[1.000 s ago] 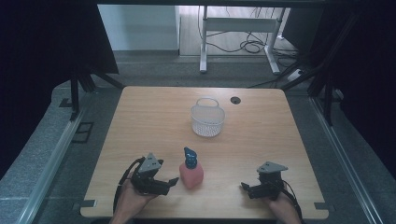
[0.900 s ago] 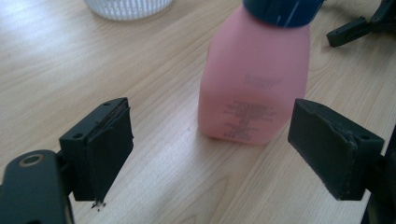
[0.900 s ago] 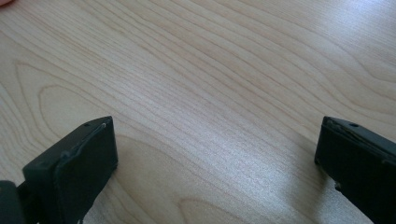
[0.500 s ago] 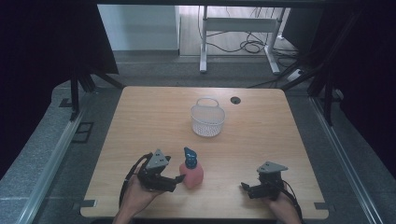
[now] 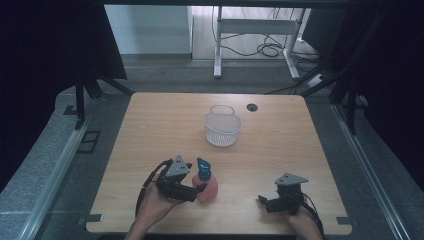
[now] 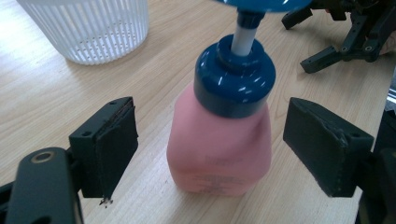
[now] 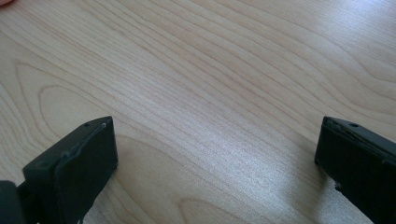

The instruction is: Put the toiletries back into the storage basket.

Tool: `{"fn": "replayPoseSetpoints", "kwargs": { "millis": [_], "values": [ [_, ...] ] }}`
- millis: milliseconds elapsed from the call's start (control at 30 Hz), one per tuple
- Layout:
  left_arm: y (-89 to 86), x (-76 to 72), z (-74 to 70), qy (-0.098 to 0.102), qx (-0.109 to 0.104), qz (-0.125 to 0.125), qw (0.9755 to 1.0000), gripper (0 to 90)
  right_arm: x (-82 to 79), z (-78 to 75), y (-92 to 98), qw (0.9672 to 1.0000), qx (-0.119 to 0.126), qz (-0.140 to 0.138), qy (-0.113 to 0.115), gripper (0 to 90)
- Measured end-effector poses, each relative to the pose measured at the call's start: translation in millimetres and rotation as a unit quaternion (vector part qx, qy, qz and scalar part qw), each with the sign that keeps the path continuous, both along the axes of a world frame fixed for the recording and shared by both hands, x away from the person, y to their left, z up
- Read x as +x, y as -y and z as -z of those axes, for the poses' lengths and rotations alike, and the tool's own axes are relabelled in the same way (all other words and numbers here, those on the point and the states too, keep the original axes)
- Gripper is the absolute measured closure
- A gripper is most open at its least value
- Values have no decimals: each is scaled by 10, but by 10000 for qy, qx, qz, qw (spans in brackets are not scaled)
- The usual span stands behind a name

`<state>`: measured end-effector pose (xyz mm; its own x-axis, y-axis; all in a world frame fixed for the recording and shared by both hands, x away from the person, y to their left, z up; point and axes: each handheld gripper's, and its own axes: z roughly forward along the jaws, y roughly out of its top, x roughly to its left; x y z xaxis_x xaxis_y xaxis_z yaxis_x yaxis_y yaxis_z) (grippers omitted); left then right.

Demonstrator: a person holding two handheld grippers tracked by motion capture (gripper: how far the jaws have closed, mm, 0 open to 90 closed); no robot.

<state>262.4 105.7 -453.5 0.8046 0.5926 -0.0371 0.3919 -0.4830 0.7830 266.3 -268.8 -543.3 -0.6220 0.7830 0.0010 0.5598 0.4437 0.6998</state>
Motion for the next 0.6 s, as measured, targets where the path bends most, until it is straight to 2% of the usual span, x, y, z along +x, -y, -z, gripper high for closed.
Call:
{"fn": "replayPoseSetpoints", "kwargs": {
  "millis": [367, 600],
  "values": [
    [112, 35, -65, 120, -24, 100, 9999, 293, 0, 0, -1, 10000, 3, 5, -2, 0],
    [169, 67, -69, 115, -35, 142, 9998, 386, 0, 0, 0, 10000, 2, 1, -3, 0]
  ]
}}
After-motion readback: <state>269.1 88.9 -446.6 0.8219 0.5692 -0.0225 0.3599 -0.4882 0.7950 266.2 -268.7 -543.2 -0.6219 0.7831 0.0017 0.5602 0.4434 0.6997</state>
